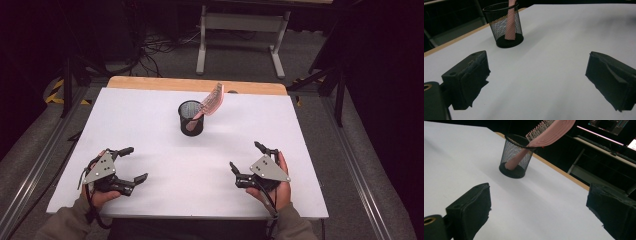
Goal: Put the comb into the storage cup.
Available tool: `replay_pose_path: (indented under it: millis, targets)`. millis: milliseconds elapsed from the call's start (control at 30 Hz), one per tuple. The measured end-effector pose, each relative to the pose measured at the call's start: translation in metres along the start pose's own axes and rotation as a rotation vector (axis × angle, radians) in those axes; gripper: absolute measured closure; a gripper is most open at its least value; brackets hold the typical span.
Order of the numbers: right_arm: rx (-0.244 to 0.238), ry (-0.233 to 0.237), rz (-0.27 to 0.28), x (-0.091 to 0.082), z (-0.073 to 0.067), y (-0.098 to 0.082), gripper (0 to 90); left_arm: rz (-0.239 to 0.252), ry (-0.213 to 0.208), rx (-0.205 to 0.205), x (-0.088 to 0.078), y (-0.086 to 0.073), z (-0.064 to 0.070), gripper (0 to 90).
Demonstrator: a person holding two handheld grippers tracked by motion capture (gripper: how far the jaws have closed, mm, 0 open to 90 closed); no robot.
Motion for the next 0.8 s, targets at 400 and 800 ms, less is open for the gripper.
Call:
replay_pose_path:
  millis: [400,800]
  targets:
    - [-0.004,-0.018,-0.011,-0.006,0.009,-0.022,5.1,0.002,0.003,-0.006,-0.001,0.000,0.001,5.8]
    - [0.037,-0.036,-0.061,-0.011,0.021,-0.054,4.8,-0.009,0.005,0.005,0.001,0.001,0.000,5.8]
Point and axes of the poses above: each handheld gripper's, and its own axes: x roughly forward along the jaws, y roughly out of its top, z roughly to its right, the point moved 4 cm from there along x, roughly forward along the jaws, and after that the axes turned 11 degrees about -y, right-handed, at the moved point
